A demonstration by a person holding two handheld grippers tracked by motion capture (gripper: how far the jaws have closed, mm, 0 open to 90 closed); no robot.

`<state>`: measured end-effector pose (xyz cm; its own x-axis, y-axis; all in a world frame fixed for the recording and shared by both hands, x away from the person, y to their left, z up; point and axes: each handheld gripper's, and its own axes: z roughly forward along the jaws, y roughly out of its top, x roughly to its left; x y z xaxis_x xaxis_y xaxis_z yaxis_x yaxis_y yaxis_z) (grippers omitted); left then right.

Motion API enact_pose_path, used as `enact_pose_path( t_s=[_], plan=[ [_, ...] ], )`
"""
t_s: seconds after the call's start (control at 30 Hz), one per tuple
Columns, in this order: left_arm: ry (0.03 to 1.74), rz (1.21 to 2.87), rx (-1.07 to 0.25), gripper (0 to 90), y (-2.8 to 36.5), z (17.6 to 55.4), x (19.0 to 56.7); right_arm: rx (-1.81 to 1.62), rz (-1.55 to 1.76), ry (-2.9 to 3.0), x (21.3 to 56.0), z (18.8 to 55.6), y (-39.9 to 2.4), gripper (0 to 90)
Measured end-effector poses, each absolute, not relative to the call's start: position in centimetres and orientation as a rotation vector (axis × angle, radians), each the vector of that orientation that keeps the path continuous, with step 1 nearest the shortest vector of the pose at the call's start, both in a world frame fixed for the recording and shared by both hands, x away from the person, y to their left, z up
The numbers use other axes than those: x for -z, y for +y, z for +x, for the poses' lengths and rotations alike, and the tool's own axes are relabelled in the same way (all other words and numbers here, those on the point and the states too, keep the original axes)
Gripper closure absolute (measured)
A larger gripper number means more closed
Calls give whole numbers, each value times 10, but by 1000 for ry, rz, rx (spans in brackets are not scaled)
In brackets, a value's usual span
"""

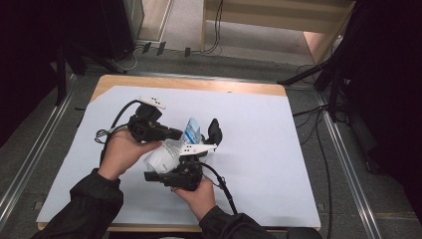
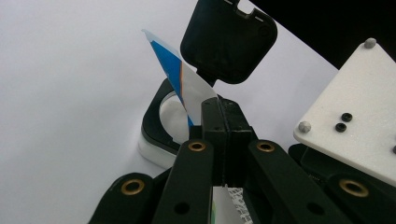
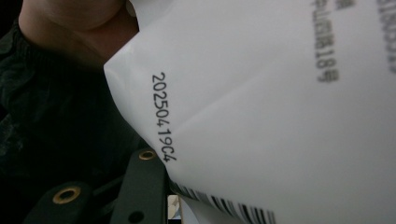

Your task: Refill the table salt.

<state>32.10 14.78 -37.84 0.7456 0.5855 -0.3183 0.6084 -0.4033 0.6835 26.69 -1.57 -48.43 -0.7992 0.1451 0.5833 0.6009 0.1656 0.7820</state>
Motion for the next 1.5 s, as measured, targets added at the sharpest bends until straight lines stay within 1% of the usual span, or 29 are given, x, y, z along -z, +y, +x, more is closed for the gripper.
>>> enact_pose_path(
  t_s=[1.5],
  plan=[
    [896,2110,35,900,148,321,379,1659,-701,-2067,484,268,-15,651]
  ],
)
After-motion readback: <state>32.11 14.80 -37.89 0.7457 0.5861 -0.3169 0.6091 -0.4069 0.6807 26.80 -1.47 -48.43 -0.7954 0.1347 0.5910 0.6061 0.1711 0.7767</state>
